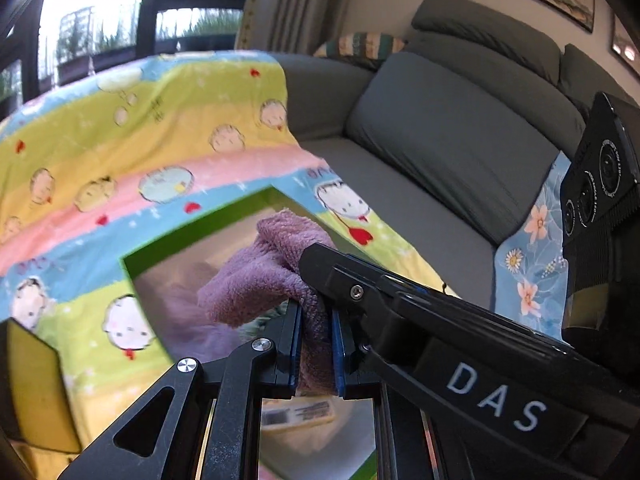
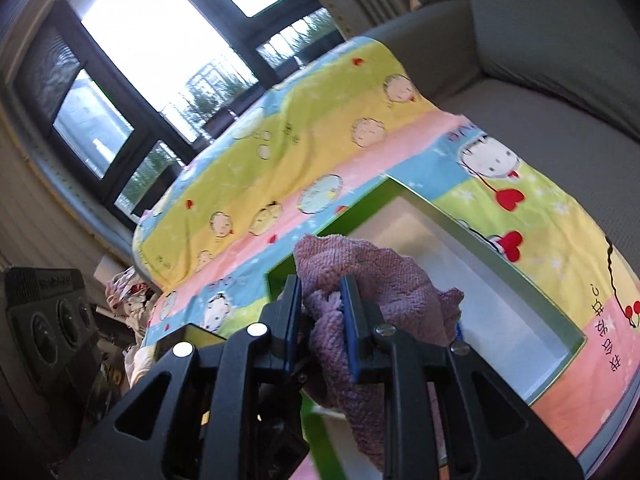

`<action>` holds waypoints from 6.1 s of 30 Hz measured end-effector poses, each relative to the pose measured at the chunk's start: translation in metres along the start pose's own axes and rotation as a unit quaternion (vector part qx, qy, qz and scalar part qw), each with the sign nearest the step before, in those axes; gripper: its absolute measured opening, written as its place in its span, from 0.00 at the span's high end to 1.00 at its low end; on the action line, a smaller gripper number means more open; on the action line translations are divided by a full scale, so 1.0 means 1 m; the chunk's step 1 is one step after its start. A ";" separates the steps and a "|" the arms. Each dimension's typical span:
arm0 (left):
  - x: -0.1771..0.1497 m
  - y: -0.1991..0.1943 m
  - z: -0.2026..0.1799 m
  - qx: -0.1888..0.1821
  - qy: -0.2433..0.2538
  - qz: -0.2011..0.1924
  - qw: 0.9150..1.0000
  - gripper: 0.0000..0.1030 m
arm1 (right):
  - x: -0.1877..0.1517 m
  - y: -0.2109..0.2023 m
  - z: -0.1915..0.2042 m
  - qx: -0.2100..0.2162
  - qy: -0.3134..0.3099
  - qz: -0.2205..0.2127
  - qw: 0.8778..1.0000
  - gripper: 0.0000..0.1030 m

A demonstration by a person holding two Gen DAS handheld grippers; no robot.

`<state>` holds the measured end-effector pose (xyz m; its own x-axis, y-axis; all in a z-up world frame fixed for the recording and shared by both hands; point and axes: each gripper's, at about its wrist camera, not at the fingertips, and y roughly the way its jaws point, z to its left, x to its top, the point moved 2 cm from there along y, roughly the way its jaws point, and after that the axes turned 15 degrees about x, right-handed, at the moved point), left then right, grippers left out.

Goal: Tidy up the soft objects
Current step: 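Lift the purple towel with the right gripper and carry it into the green box, then open the right gripper to release the purple towel in the box, then move the right gripper to the red-and-white knit sock, then grasp the red-and-white sock with the right gripper and lift it, then carry the sock with the right gripper over the green box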

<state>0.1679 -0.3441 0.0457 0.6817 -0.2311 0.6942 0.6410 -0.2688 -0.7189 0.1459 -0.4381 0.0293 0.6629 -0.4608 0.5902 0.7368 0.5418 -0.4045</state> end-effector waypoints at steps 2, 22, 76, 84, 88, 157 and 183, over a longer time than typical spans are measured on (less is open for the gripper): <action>-0.001 0.011 -0.005 0.000 0.005 0.011 1.000 0.88 | 0.001 0.004 -0.012 -0.001 0.015 0.002 1.000 0.79; -0.023 0.069 -0.021 0.000 0.006 0.123 0.992 0.88 | -0.014 0.029 -0.069 -0.079 0.095 0.073 0.990 0.79; -0.237 -0.175 0.276 0.218 -0.347 0.045 0.911 0.25 | -0.180 0.076 0.185 0.099 -0.195 0.211 0.953 0.03; -0.268 -0.171 0.284 0.231 -0.351 0.067 0.905 0.25 | -0.221 0.107 0.201 0.138 -0.197 0.278 0.930 0.07; -0.278 -0.156 0.285 0.234 -0.342 0.092 0.905 0.25 | -0.243 0.122 0.201 0.143 -0.191 0.316 0.918 0.18; -0.105 -0.124 0.123 0.071 -0.076 -0.077 0.992 0.79 | -0.111 0.039 0.132 0.093 -0.136 0.101 0.981 0.62; -0.016 -0.075 0.071 0.003 -0.023 -0.083 0.996 0.79 | -0.015 0.021 0.080 0.042 -0.111 0.046 0.992 0.62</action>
<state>0.1337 -0.2532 0.0861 0.5818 -0.1404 0.8012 0.7482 -0.2940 -0.5948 0.1406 -0.3632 0.0681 0.6738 -0.2460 0.6968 0.6551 0.6350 -0.4094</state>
